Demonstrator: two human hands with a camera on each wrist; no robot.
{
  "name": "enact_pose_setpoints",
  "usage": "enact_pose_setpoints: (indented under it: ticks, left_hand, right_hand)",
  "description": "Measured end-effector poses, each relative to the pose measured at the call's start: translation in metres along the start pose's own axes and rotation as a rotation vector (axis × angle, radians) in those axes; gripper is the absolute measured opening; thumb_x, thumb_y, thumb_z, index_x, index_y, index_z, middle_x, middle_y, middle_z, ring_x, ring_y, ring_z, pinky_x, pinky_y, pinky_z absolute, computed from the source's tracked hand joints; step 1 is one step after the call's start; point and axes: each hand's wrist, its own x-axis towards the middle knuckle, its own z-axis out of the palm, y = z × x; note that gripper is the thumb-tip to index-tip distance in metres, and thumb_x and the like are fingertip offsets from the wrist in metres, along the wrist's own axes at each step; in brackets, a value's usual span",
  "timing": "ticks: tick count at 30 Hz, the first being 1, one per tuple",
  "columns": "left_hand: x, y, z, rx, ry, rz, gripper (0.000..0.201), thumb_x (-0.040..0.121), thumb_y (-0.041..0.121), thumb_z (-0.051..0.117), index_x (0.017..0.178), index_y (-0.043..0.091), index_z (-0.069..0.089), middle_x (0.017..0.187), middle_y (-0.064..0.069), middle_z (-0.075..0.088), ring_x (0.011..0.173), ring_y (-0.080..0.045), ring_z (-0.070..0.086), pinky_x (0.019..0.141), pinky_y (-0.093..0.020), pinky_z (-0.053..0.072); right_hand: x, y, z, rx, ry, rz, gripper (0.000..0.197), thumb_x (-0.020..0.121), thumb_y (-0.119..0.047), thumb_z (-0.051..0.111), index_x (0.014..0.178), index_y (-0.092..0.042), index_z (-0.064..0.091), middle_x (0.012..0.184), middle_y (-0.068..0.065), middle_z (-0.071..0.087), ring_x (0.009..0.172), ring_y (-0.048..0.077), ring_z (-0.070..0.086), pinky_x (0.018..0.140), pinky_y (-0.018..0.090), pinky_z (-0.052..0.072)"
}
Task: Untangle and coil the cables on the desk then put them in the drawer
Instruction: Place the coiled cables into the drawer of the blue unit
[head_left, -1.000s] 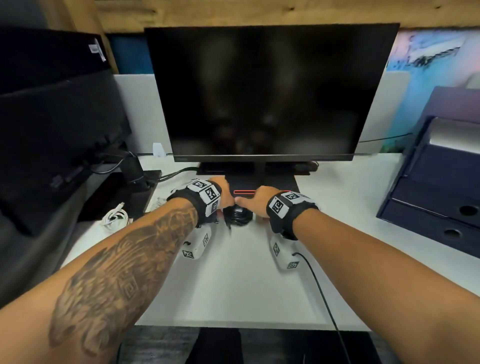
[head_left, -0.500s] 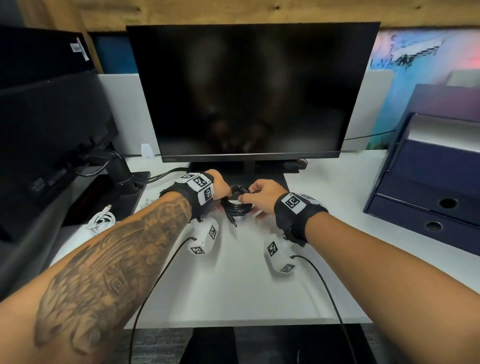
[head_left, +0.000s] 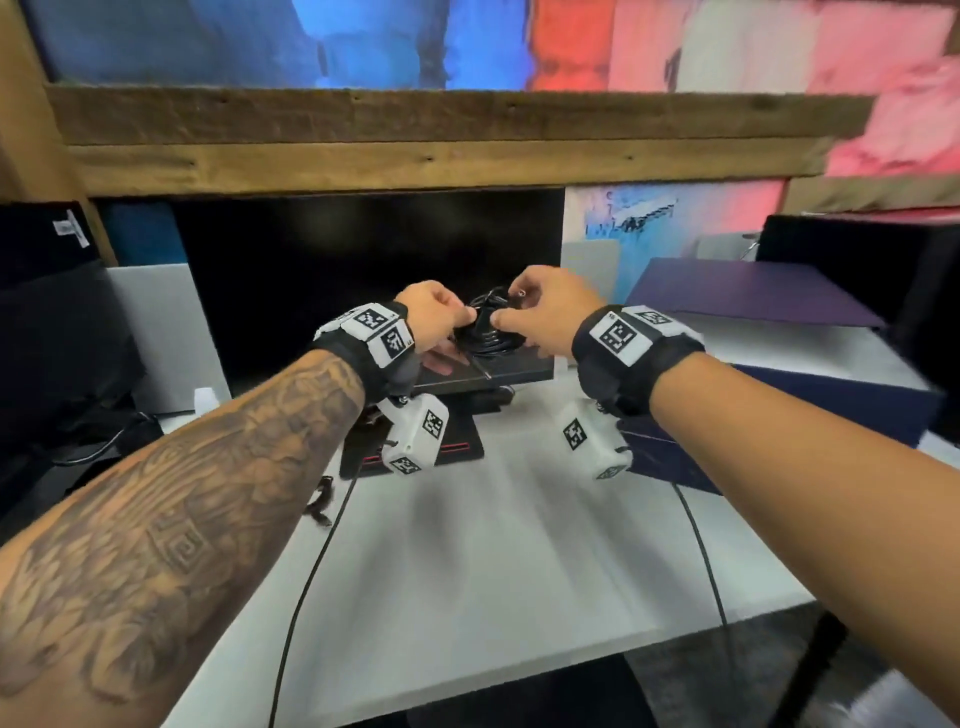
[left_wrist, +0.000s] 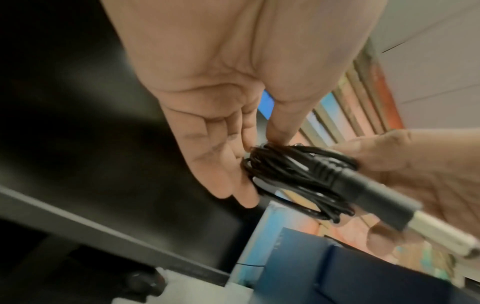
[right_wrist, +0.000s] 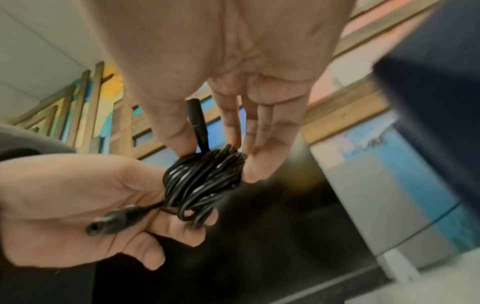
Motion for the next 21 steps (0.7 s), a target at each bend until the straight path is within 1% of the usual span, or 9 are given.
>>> enact_pose_setpoints:
  ticks: [2, 5, 8, 10, 12, 13, 16, 18, 21]
  left_hand:
    - [0.0, 0.029, 0.017, -0.025, -0.055, 0.057, 0.018, 0.1, 0.021, 0.057, 0.114, 0.01, 0.055, 0.102, -0.018, 0.07, 0.07, -0.025, 0.072, 0.06, -0.041, 0.06]
    - [0.004, 0.065, 0.045, -0.008, -0.127, 0.121, 0.016, 0.101, 0.024, 0.056, 0.111, 0.012, 0.055, 0.1, -0.019, 0.071, 0.07, -0.022, 0.073, 0.06, -0.038, 0.059]
    - [0.013, 0.089, 0.07, 0.052, -0.16, 0.165, 0.021, 0.099, 0.031, 0.058, 0.109, 0.013, 0.057, 0.094, -0.014, 0.071, 0.073, -0.021, 0.071, 0.061, -0.032, 0.056]
    - [0.02, 0.097, 0.087, 0.105, -0.182, 0.166, 0.031, 0.096, 0.037, 0.062, 0.107, 0.008, 0.063, 0.091, -0.01, 0.074, 0.072, -0.019, 0.07, 0.064, -0.031, 0.055]
    - [0.027, 0.1, 0.1, 0.159, -0.204, 0.159, 0.038, 0.093, 0.042, 0.065, 0.106, 0.007, 0.068, 0.086, -0.008, 0.076, 0.07, -0.017, 0.07, 0.069, -0.032, 0.054]
    - [0.029, 0.101, 0.107, 0.186, -0.221, 0.153, 0.04, 0.092, 0.044, 0.065, 0.106, 0.006, 0.069, 0.084, -0.007, 0.076, 0.07, -0.017, 0.07, 0.069, -0.031, 0.053]
    - [0.031, 0.102, 0.121, 0.36, -0.271, 0.172, 0.047, 0.092, 0.048, 0.063, 0.104, 0.003, 0.069, 0.089, -0.007, 0.075, 0.072, -0.018, 0.068, 0.054, -0.019, 0.049]
    - [0.032, 0.1, 0.126, 0.499, -0.254, 0.203, 0.048, 0.089, 0.052, 0.065, 0.099, 0.005, 0.071, 0.087, -0.007, 0.074, 0.072, -0.019, 0.065, 0.059, -0.021, 0.049]
    - [0.035, 0.096, 0.127, 0.644, -0.221, 0.249, 0.048, 0.086, 0.055, 0.067, 0.097, 0.008, 0.072, 0.077, -0.006, 0.066, 0.068, -0.022, 0.059, 0.067, -0.029, 0.05]
  right_hand:
    - [0.0, 0.006, -0.036, -0.011, 0.034, 0.034, 0.031, 0.085, -0.036, 0.073, 0.109, -0.019, 0.062, 0.098, 0.006, 0.068, 0.079, 0.025, 0.072, 0.068, 0.043, 0.063]
    - [-0.003, 0.02, -0.084, -0.011, 0.114, 0.085, 0.027, 0.085, -0.029, 0.071, 0.106, -0.016, 0.061, 0.097, 0.008, 0.068, 0.074, 0.026, 0.071, 0.061, 0.04, 0.062]
    - [-0.007, 0.037, -0.121, -0.035, 0.156, 0.135, 0.029, 0.085, -0.029, 0.073, 0.107, -0.015, 0.06, 0.095, 0.006, 0.066, 0.073, 0.026, 0.068, 0.064, 0.045, 0.063]
    - [-0.008, 0.051, -0.14, -0.025, 0.142, 0.171, 0.026, 0.085, -0.027, 0.075, 0.105, -0.017, 0.061, 0.095, 0.006, 0.068, 0.07, 0.024, 0.069, 0.063, 0.042, 0.063]
    - [-0.01, 0.065, -0.152, -0.008, 0.088, 0.212, 0.019, 0.087, -0.022, 0.075, 0.1, -0.017, 0.061, 0.089, 0.006, 0.07, 0.062, 0.019, 0.068, 0.055, 0.034, 0.06]
    - [-0.01, 0.071, -0.155, 0.006, 0.051, 0.236, 0.016, 0.088, -0.019, 0.074, 0.097, -0.017, 0.062, 0.087, 0.008, 0.07, 0.06, 0.018, 0.068, 0.053, 0.032, 0.06]
    - [-0.011, 0.089, -0.161, 0.052, -0.054, 0.285, 0.009, 0.088, -0.012, 0.073, 0.09, -0.015, 0.064, 0.088, 0.014, 0.072, 0.063, 0.022, 0.068, 0.061, 0.035, 0.061]
    - [-0.012, 0.097, -0.162, 0.062, -0.122, 0.306, 0.008, 0.088, -0.009, 0.073, 0.09, -0.013, 0.066, 0.089, 0.017, 0.072, 0.064, 0.023, 0.068, 0.067, 0.036, 0.061]
    - [-0.017, 0.103, -0.159, 0.029, -0.249, 0.341, 0.008, 0.089, -0.003, 0.07, 0.094, -0.009, 0.068, 0.091, 0.021, 0.071, 0.069, 0.026, 0.07, 0.068, 0.037, 0.063]
